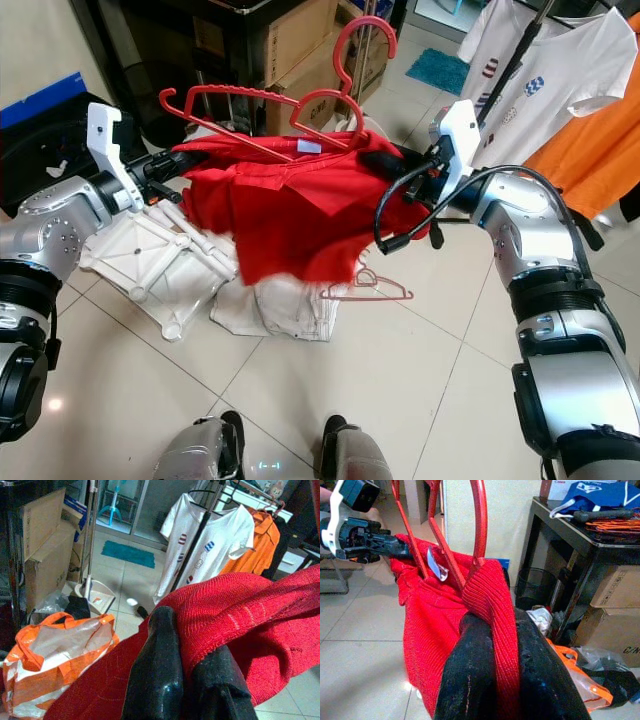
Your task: Hang hanger
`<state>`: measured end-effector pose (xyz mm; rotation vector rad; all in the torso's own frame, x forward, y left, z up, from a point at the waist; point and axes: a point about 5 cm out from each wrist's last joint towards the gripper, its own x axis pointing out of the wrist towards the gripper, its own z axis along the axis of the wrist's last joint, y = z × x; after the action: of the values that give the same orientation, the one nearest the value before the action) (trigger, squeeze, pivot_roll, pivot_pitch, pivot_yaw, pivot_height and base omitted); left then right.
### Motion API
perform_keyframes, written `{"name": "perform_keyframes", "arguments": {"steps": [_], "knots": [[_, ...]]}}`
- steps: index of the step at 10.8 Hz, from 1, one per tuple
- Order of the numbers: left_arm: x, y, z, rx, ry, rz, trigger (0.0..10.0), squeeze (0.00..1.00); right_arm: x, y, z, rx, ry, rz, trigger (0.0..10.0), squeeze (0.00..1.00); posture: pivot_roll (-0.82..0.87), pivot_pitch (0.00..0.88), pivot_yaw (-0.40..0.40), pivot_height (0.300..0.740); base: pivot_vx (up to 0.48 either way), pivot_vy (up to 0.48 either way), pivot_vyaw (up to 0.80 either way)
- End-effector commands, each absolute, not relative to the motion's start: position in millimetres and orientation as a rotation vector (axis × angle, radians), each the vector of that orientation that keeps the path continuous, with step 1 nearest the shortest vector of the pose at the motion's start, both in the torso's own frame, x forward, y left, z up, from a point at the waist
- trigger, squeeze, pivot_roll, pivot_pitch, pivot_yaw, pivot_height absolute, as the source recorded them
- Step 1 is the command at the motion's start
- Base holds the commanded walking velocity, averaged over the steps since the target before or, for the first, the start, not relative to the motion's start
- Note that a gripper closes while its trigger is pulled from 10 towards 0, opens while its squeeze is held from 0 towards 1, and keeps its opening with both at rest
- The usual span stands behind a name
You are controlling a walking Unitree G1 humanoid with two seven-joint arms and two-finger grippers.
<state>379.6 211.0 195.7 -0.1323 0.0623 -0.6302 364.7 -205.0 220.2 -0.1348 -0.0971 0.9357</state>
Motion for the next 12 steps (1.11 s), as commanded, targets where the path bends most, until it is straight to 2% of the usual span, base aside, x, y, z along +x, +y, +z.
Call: {"name": "perform_keyframes", "arguments": {"steps": [1,4,5,7,9,12], "knots": [[358.3,300.3,181.3,-0.200,0.107,-0.215,0.0,0.00,349.6,-296.4,235.0,-0.005,-0.175,0.564,0.0,0.00,-0.11,0.164,-0.052,0.740,0.000,0.000,0.00],[358.3,300.3,181.3,-0.200,0.107,-0.215,0.0,0.00,349.6,-296.4,235.0,-0.005,-0.175,0.564,0.0,0.00,-0.11,0.164,-0.052,0.740,0.000,0.000,0.00],[361.2,284.6,171.6,-0.211,0.108,-0.227,10.0,1.00,352.0,-284.8,236.6,0.059,-0.205,0.587,0.0,0.00,-0.10,0.174,-0.054,0.740,0.000,0.000,0.00],[365.4,234.6,140.5,-0.227,0.160,-0.292,10.0,1.00,355.9,-248.3,235.3,0.055,-0.234,0.690,0.0,0.00,-0.11,0.171,-0.062,0.740,0.000,0.000,0.00],[365.9,221.4,135.8,-0.261,0.156,-0.312,10.0,1.00,355.2,-237.6,216.9,0.071,-0.180,0.713,0.0,0.00,-0.11,0.171,-0.062,0.740,0.000,0.000,0.00],[364.0,219.7,140.0,-0.207,0.145,-0.344,10.0,1.00,352.2,-229.5,212.7,0.084,-0.168,0.728,0.0,0.00,-0.10,0.165,-0.063,0.740,0.000,0.000,0.00]]}}
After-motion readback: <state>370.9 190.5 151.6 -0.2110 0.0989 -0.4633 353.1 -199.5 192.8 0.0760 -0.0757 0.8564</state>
